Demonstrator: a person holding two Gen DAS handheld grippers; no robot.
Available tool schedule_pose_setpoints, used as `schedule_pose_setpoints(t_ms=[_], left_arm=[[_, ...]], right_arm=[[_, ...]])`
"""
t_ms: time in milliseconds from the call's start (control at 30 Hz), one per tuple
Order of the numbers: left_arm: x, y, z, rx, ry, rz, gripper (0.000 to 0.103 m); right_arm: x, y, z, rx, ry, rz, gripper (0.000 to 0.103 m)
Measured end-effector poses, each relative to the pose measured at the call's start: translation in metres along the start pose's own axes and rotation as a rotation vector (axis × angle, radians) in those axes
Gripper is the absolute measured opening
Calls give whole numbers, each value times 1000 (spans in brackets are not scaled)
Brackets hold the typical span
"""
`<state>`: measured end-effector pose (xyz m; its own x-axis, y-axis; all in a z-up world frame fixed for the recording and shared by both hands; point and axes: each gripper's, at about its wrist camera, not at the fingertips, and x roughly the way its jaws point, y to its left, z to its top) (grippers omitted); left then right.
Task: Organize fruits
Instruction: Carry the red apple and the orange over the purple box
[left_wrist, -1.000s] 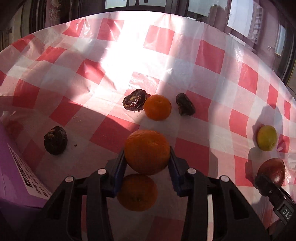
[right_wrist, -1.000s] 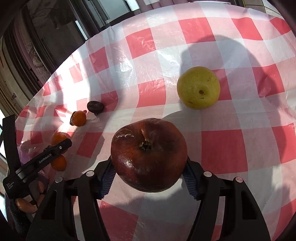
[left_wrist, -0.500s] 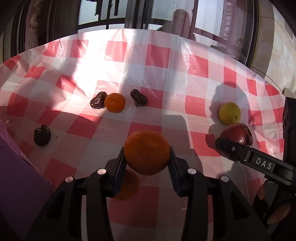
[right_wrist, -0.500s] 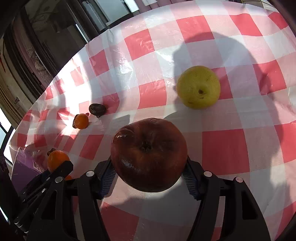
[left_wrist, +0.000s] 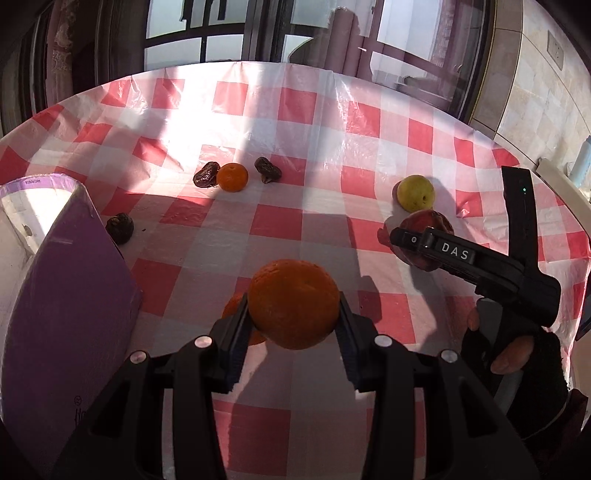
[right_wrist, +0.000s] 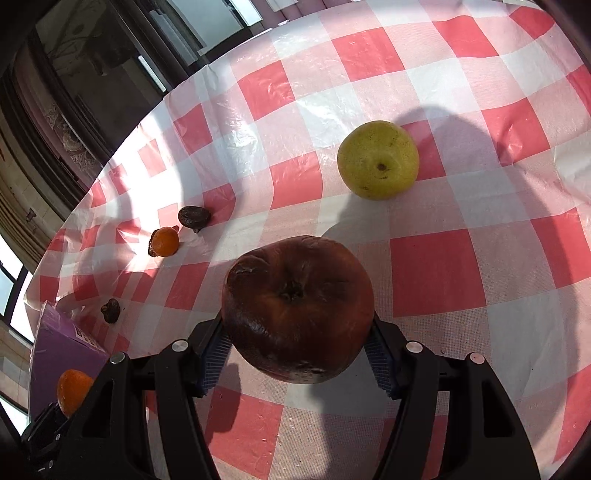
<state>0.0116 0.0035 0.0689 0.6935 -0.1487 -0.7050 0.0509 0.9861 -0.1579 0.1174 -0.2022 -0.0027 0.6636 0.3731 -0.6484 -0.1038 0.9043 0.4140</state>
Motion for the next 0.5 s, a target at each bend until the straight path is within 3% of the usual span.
schedule_pose_setpoints(t_ms=[100, 200, 300, 500], left_arm=[[-44, 22, -2, -18, -54, 10, 43], [-85, 51, -2, -57, -96, -2, 43], [-115, 73, -5, -62, -136, 45, 43], [-131, 95, -16, -10, -72, 106, 43]], right_arm=[[-33, 2, -30, 35, -38, 42, 64], [-60, 11, -62, 30, -61, 33, 64], [-70, 21, -83, 15, -37, 15, 64], [-81, 52, -104, -34, 17, 4, 64]])
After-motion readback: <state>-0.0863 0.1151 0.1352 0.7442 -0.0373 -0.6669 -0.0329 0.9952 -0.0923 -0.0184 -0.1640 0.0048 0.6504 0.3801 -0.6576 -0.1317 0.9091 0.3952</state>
